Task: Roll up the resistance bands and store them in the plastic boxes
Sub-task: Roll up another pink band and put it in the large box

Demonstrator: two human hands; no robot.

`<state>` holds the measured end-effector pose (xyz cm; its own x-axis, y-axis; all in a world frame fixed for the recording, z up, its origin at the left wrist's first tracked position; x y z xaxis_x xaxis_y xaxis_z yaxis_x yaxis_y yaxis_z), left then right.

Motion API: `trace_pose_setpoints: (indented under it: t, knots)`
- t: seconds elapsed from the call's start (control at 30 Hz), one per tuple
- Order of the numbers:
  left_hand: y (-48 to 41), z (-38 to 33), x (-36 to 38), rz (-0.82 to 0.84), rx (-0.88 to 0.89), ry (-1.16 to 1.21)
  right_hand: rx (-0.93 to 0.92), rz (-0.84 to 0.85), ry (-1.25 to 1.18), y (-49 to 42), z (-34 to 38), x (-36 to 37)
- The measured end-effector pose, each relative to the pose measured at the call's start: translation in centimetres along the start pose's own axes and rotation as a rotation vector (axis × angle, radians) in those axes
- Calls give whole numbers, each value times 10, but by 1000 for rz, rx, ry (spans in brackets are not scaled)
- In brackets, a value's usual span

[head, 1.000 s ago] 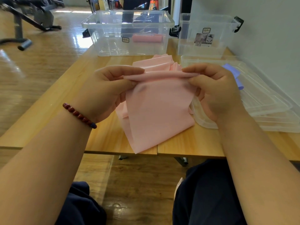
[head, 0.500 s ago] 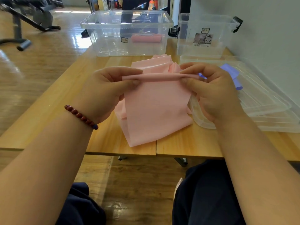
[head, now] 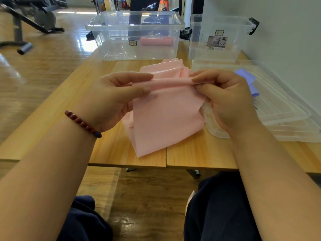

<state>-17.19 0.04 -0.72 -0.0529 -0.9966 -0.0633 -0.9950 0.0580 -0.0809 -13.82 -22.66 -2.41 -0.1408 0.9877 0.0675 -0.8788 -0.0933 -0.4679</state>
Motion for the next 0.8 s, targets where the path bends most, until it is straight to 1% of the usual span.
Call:
trace_pose_setpoints:
  t: [0.13, 0.2, 0.3, 0.4, 0.6, 0.8]
  knots:
    - [-1, 0, 0, -69, 18, 13, 31, 13, -29, 0, 1, 1]
    - [-2, 1, 0, -89, 24, 17, 30, 2, -4, 2, 3, 3]
    - [-3, 3, -2, -85, 44, -18, 48, -6, -33, 3, 4, 4]
    - [-2, 3, -3, -65, 61, -48, 81, -15, 3, 3, 4, 3]
    - [0, 0, 1, -43, 18, 12, 18, -6, 42, 3, 4, 4]
    - [0, 3, 0, -18, 6, -130, -33, 6, 36, 4, 7, 4]
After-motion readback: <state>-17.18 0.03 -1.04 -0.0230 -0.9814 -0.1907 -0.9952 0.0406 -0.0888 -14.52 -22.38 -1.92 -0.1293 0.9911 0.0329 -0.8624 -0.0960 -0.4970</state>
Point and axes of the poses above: each hand's wrist, its own y-axis away from the middle knuckle, its own x-axis out of the palm, z = x × y, the point moved 2 cm from there along -y, towards the middle knuckle, and after that the axes turned 6 degrees about -y, right-handed, at the moved point
